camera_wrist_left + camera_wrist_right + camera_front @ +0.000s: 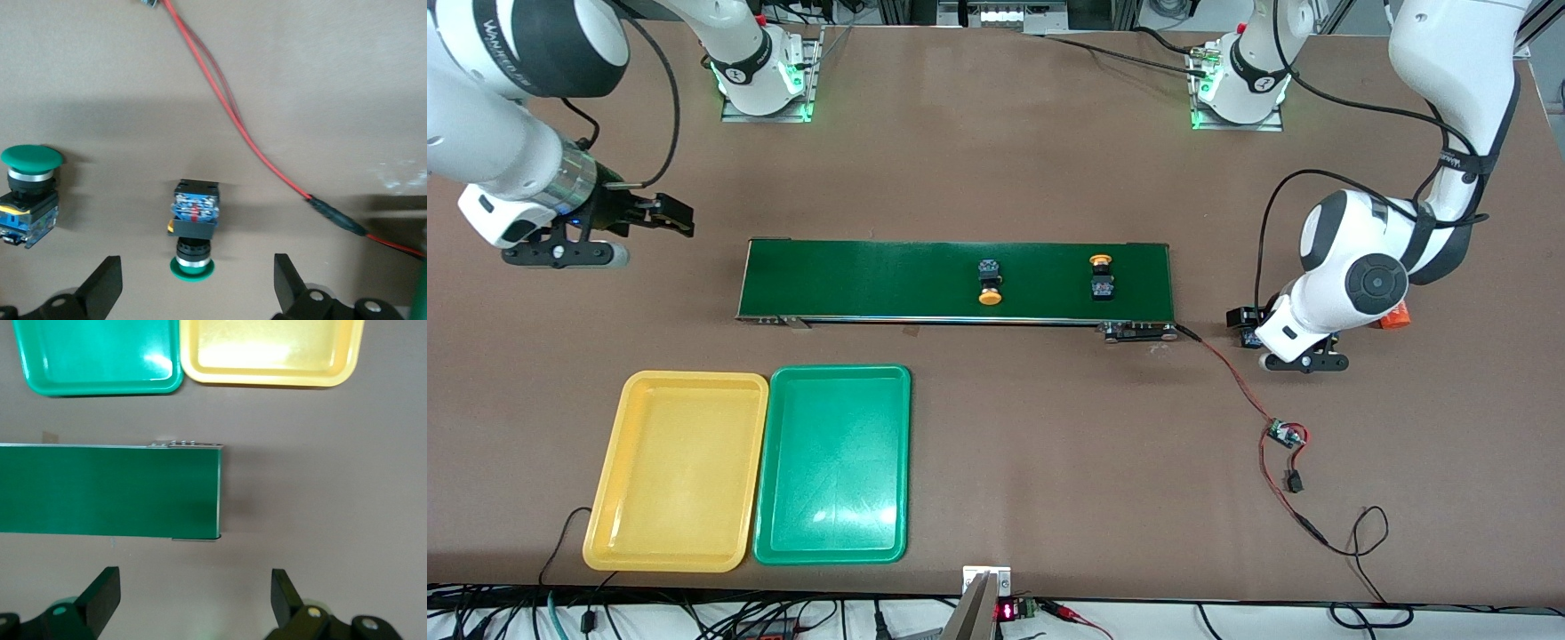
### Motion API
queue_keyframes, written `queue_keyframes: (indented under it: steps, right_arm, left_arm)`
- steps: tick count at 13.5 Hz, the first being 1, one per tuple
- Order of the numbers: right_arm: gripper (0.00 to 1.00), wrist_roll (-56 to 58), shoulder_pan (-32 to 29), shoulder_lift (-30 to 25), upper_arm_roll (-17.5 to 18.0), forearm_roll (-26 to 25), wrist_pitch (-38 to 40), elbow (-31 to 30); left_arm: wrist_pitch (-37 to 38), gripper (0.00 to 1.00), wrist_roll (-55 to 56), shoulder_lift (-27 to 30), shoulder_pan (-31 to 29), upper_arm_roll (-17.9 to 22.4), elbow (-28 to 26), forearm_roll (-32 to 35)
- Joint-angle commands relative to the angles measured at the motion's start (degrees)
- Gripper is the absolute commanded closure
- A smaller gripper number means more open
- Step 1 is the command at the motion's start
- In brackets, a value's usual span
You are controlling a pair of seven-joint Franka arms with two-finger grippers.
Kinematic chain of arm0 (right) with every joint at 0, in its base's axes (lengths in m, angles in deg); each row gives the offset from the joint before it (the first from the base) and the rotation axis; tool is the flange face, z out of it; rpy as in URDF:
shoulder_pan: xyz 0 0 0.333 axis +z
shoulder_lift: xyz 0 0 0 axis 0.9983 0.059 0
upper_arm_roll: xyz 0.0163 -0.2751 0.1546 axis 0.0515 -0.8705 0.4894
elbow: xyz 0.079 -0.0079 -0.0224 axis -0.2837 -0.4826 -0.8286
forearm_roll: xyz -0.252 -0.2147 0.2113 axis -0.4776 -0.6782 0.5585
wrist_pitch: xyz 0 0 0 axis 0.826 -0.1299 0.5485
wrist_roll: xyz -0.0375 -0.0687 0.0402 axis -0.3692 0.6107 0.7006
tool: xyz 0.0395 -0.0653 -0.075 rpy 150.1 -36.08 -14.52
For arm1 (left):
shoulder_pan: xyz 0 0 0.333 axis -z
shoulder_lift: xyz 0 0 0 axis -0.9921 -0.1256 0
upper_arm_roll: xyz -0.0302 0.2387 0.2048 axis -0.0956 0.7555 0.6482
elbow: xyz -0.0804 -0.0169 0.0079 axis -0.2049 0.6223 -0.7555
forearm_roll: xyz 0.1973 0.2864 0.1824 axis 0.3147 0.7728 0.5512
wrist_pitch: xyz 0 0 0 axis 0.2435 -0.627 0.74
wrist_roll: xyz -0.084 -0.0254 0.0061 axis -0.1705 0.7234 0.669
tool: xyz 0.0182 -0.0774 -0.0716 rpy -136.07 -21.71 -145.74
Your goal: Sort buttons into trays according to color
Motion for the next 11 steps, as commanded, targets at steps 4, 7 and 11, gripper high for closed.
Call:
queue_keyframes:
  steps: [4,7,11]
  right_arm:
    - [0.00,-5.2,3.8,-0.3,-0.2,0.6,0.6,-1.1]
    - [0.00,-5.2,3.8,0.0,-0.2,0.6,0.2,-1.0]
    - [0.00,-4.4,3.5,-0.4,-0.4,0.6,0.7,-0.9]
  left_arm:
    - [-6.4,0.00,-0.8,-3.9,-2.1,-0.2,-0.2,1.8]
    - [-9.0,0.00,-0.8,-5.9,-2.1,-0.2,-0.1,1.7]
    - [-8.7,0.00,-0.8,-6.3,-2.4,-0.2,-1.0,1.7]
